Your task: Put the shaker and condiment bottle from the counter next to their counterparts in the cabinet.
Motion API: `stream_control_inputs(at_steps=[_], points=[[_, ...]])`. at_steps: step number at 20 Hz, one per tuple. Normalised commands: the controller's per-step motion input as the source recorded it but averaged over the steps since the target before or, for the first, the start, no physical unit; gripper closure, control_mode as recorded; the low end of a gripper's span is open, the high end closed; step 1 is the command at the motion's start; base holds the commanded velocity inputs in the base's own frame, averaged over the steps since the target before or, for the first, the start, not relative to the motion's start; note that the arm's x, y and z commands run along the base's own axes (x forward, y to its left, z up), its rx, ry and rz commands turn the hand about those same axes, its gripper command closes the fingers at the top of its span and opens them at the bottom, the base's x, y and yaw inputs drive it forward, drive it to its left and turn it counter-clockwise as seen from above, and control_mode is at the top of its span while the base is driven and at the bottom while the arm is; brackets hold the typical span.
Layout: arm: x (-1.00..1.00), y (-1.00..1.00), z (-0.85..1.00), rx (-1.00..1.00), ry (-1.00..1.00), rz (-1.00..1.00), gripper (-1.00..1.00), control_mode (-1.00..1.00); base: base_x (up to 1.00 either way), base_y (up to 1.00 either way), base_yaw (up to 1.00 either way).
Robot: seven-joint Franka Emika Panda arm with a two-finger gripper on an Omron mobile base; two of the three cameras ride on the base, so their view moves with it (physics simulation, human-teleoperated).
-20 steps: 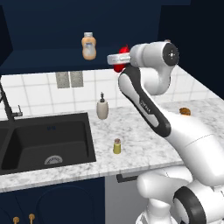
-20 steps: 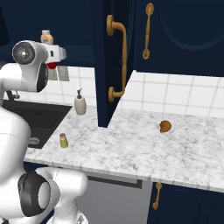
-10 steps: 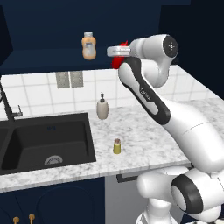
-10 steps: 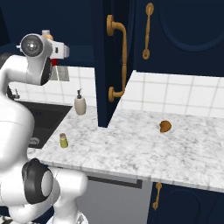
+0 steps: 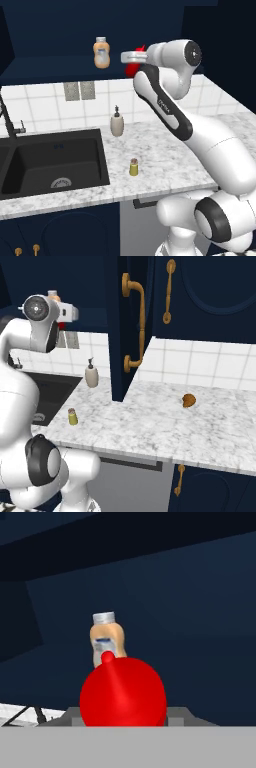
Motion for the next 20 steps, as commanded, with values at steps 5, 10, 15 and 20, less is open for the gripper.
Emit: stream_control_inputs(at_steps=[5,10,15,20], points=[[0.15,0.07,0.19,0.00,-0.04,0.00,1.00,-1.00,0.00,0.00,0.00],[0.24,0.00,-0.01,0.00,0.00,0.00,1.00,-1.00,0.00,0.00,0.00],[0.30,0.00,0.00,0.00,0.00,0.00,1.00,-1.00,0.00,0.00,0.00],[0.32,0.06,-0.03,0.00,0.00,0.00,1.00,-1.00,0.00,0.00,0.00]])
